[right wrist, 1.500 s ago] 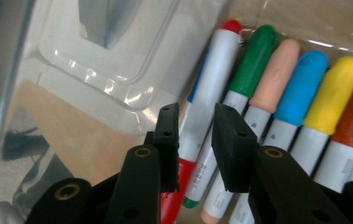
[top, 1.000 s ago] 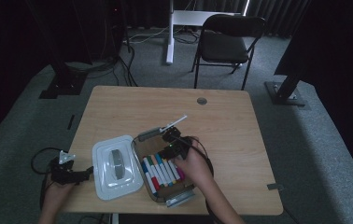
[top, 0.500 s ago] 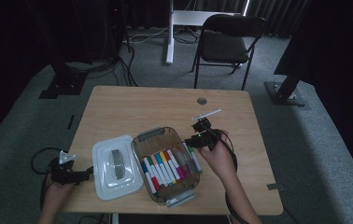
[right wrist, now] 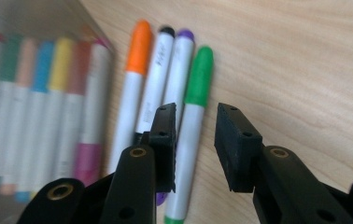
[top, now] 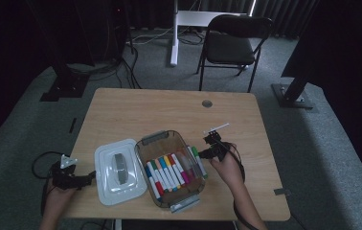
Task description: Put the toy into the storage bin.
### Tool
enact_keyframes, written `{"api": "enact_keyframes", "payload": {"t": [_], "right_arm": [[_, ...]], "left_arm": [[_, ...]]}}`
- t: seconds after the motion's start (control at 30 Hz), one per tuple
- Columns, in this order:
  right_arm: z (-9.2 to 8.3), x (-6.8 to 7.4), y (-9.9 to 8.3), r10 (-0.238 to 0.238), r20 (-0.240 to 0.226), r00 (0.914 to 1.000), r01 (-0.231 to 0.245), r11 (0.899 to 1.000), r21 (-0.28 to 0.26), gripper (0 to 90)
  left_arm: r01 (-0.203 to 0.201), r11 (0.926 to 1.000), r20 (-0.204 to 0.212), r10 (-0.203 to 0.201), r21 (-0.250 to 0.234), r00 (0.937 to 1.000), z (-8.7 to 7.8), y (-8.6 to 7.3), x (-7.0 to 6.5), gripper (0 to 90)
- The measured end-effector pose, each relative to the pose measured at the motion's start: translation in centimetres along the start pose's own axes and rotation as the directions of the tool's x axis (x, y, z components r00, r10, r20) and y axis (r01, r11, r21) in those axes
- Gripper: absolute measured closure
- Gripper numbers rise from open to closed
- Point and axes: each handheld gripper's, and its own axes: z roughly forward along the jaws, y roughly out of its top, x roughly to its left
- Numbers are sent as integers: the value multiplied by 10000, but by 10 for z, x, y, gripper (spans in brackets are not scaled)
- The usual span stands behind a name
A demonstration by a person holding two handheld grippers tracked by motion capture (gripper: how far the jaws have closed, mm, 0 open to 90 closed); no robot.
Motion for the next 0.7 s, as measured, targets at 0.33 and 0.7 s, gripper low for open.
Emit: {"api": "enact_keyframes", "payload": {"t": [0.33,0.7], "right_arm": [[27,-2,-7,-29,3,10000,28,9986,527,692],[40,-4,-9,76,250,9997,-98,9959,897,755]], "left_arm": [[-7,10000,4,7,0,10000,0,0,0,12],[-6,10000,5,6,-2,10000,0,0,0,12]]}}
